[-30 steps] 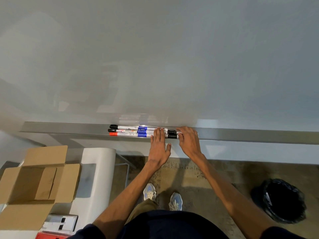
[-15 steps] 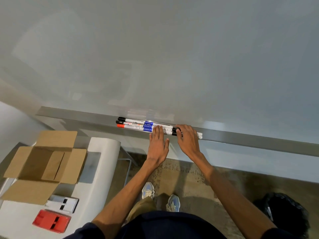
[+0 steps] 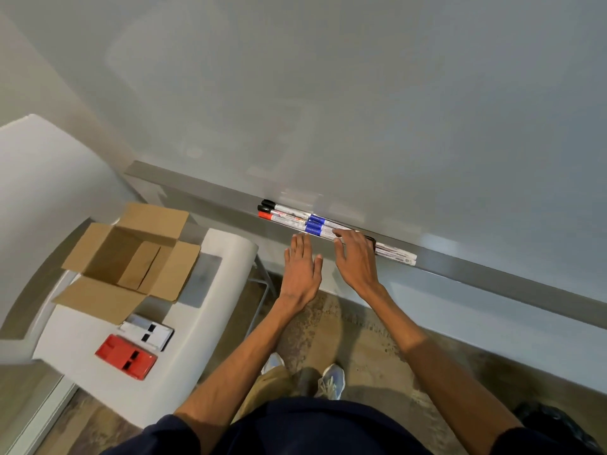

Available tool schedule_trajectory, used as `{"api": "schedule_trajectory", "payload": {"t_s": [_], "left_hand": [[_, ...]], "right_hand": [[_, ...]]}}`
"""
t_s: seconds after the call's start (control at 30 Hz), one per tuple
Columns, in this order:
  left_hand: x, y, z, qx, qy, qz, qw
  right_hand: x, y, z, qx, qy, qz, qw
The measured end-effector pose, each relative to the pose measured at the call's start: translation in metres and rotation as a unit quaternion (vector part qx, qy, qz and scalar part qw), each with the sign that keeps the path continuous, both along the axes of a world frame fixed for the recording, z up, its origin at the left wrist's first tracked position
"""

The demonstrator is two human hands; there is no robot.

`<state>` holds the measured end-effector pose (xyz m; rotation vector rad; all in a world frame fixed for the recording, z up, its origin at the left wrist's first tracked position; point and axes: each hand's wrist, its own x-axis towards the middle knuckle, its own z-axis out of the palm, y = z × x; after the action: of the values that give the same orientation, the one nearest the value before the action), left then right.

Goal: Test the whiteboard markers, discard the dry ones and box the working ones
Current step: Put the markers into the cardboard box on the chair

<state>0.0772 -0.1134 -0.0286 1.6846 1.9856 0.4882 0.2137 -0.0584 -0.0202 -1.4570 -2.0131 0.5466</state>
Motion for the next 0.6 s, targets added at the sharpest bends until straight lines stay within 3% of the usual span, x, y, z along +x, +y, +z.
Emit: {"api": "schedule_trajectory", "payload": {"t_s": [0.6], "left_hand": [[-0.122,-0.067,0.017,0.060,-0.062,0.188,0.978]], "right_hand": [[-0.141,-0.033,0.004,-0.088,0.005,0.129,0.988]]}}
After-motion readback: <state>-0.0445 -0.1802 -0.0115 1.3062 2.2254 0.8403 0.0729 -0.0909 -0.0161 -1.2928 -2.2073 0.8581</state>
